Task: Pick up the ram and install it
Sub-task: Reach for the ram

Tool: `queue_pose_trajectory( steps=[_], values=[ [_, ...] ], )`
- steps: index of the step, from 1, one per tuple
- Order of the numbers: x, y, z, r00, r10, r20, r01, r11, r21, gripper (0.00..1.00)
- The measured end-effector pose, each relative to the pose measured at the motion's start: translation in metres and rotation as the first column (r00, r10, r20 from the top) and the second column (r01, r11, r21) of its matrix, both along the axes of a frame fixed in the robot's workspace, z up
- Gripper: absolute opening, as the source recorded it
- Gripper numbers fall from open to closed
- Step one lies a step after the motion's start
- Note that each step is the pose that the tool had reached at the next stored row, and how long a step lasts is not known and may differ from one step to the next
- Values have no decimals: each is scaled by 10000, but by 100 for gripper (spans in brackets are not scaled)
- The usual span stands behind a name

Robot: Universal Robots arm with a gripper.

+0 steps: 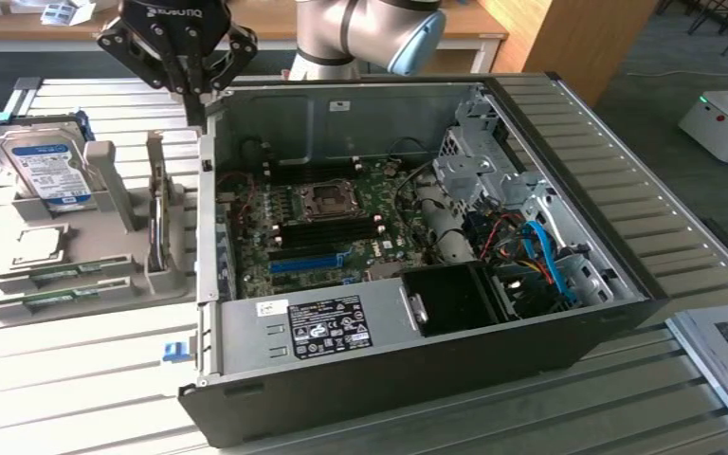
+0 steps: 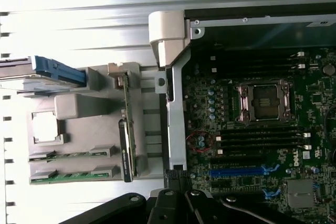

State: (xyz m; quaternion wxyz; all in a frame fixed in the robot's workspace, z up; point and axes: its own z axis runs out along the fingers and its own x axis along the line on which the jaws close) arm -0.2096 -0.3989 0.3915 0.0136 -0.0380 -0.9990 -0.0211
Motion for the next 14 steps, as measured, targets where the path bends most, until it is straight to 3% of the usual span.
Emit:
queue_pose_trajectory(
  steps=[14],
  values=[
    [-191,0,-7,9999,0,-169,0,10000,0,10]
  ],
)
